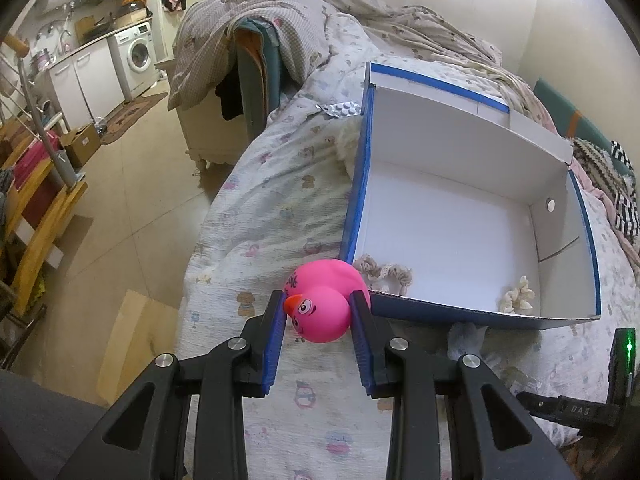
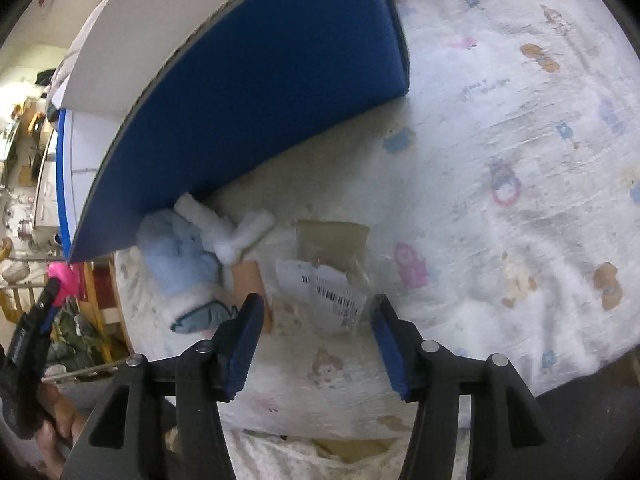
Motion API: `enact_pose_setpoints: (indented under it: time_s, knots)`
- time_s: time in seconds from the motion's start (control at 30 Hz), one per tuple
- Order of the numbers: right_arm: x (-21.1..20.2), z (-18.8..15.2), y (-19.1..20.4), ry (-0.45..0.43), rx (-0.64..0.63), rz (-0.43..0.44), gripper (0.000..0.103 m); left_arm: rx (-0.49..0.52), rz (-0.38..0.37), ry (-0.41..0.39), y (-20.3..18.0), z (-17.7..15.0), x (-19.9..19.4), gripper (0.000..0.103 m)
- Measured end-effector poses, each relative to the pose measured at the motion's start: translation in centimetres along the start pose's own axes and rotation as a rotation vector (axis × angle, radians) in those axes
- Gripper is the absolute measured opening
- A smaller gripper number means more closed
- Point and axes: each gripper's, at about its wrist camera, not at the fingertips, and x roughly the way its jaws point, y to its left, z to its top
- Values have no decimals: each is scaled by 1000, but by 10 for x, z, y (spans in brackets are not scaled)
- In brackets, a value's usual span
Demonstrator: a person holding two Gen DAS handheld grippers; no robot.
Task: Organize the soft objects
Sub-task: 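Carry the duck and the plastic bag over the box with both tools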
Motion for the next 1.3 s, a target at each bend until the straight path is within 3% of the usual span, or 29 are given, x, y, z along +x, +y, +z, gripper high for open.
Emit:
enact_pose_setpoints:
  time_s: [0.03,0.07,0.13,0.2,0.23,0.63,1.07,1.3]
  knots:
    - [0,-2,0,-8,-11,-10,48,-1,-1,1,0,0,0,29]
    - [1,-5,6,-15,-28,-22,31,-1,-2,1,0,0,0,29]
    - [3,-9,13,-13,-39,-34,15,2,0,4,0,0,0,29]
    - [0,-12,22,-35,-66,-39,14,3,4,6,0,-1,1,29]
    - [-4,-13,26,-51,-82,-29,8,2,6,8,1,-1,1,29]
    - [-73,-32,65,-185,-203,167,8,-6,40,-19,7,-3,-9,29]
    - [-136,-4,81,-368,-286,233,8,43,52,-110,-13,20,-36,29]
    - [-133,22,91,-427,-311,241,8,89,32,-134,-32,43,-41,29]
